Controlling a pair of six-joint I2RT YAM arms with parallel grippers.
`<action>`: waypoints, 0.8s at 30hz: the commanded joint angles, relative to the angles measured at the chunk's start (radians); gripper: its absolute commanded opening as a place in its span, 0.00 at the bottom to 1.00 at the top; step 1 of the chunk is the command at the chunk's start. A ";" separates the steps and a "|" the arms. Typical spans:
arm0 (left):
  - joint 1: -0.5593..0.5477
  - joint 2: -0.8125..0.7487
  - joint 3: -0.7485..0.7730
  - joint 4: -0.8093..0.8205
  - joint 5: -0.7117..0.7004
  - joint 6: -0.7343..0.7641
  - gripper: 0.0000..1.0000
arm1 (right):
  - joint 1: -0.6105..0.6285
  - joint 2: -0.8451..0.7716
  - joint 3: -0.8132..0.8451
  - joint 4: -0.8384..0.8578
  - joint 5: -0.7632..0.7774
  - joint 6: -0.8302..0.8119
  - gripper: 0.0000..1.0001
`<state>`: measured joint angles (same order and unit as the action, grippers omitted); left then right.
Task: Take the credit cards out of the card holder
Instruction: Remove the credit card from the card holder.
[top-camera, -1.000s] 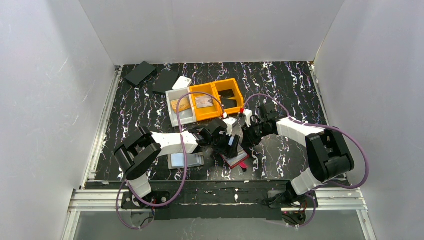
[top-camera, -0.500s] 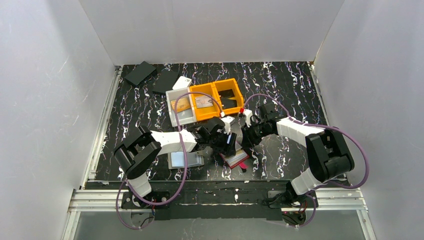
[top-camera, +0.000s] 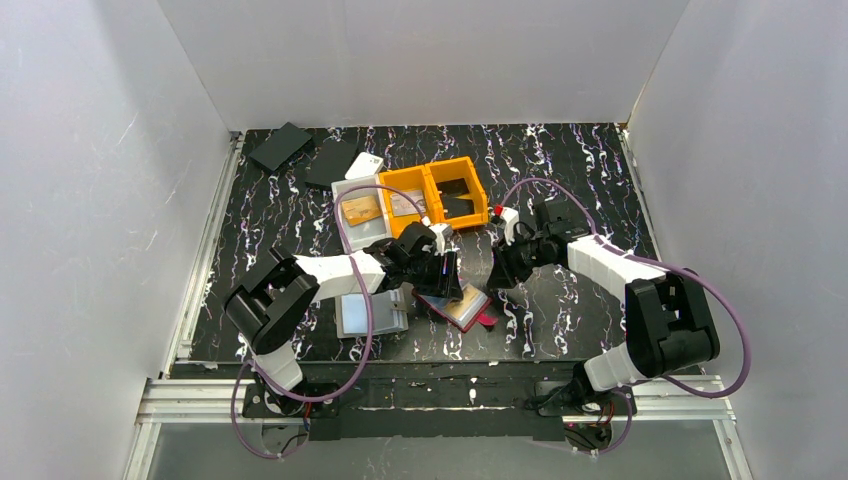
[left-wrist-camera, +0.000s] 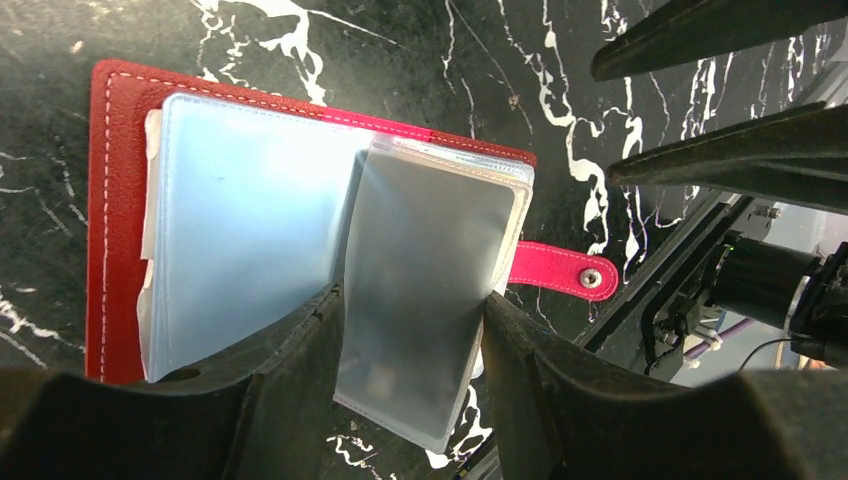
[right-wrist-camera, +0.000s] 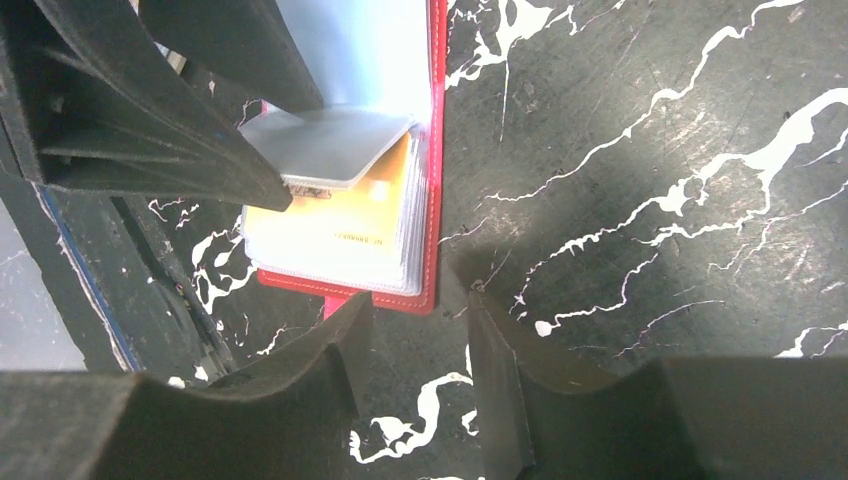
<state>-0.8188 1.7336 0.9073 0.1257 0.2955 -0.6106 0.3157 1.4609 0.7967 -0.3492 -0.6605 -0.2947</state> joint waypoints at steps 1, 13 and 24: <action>0.007 -0.001 0.032 -0.133 -0.056 0.007 0.49 | -0.003 -0.025 0.026 -0.014 -0.045 -0.011 0.49; 0.008 -0.080 0.044 -0.297 -0.221 0.073 0.34 | -0.003 -0.011 0.030 -0.031 -0.076 -0.021 0.49; 0.008 -0.097 0.076 -0.389 -0.281 0.103 0.15 | -0.003 -0.003 0.030 -0.038 -0.104 -0.028 0.49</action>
<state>-0.8177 1.6749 0.9756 -0.1352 0.1005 -0.5385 0.3153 1.4612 0.7967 -0.3687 -0.7238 -0.3023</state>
